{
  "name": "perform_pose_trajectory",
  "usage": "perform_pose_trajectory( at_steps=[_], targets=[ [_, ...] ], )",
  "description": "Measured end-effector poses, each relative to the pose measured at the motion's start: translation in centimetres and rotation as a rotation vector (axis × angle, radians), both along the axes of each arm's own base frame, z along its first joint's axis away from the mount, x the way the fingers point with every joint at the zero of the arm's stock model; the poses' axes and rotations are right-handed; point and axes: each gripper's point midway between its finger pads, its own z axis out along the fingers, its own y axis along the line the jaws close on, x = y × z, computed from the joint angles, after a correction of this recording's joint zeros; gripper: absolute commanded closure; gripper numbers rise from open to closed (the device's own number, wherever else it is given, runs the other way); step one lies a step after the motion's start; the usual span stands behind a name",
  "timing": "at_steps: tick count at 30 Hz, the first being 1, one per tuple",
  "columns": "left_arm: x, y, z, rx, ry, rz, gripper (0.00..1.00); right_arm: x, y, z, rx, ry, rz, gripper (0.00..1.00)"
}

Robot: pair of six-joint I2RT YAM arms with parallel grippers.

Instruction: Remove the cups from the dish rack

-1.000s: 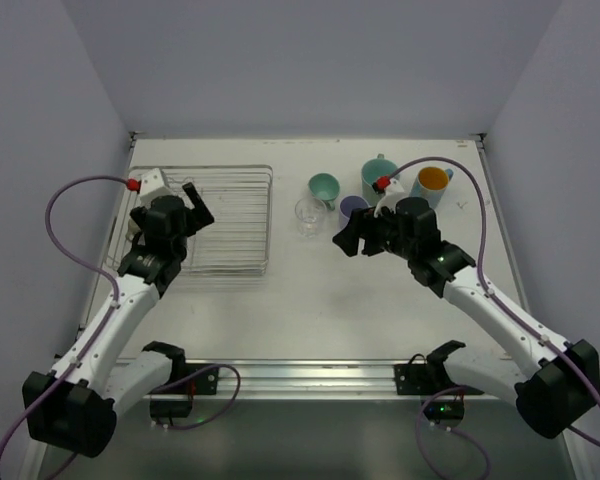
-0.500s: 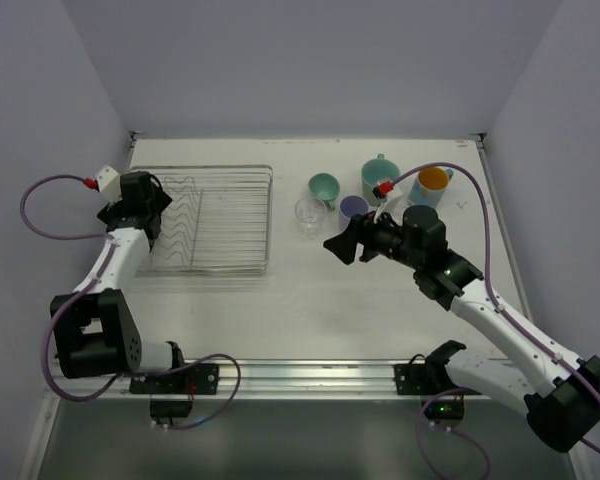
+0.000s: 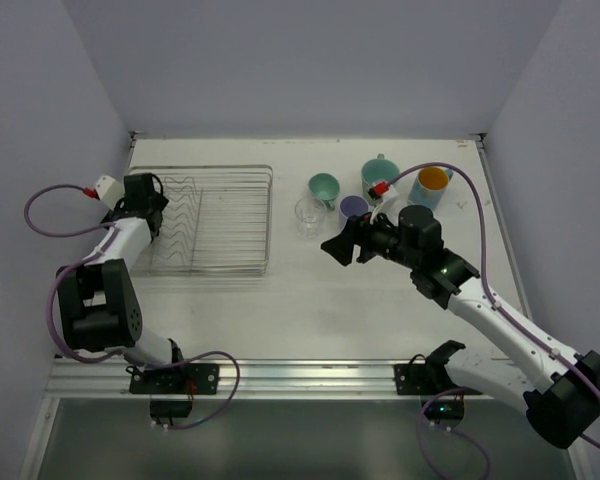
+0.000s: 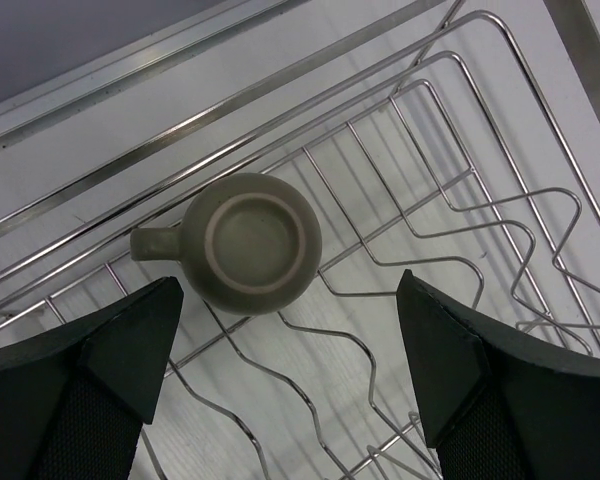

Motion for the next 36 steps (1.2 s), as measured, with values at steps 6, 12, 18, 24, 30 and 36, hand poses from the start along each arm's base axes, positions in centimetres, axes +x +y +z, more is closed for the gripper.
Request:
perform_pose_trajectory(
  at_steps=[6,12,18,24,30,36],
  targets=[
    [0.4,0.5,-0.1,-0.022,-0.024,0.051,0.09,-0.1,0.3,-0.5,-0.009,0.014,0.009,0.29],
    [0.4,1.1,-2.0,-0.055,-0.005,0.102,0.14,-0.1,0.4,-0.5,-0.009,0.014,0.010,0.29],
    [0.4,1.4,-2.5,-0.071,-0.007,0.127,0.33,-0.1,0.6,-1.0,-0.017,0.025,0.015,0.29],
    [0.6,1.6,-2.5,-0.078,-0.023,0.142,0.49,0.0,0.7,-1.3,-0.022,0.033,0.017,0.29],
    [0.7,1.6,-2.5,-0.076,-0.028,0.139,0.67,0.0,0.7,-1.3,-0.022,0.032,0.017,0.29],
    [0.3,1.4,-2.1,-0.071,-0.045,0.102,0.80,-0.1,0.7,-1.3,-0.022,0.033,0.018,0.29]
  ],
)
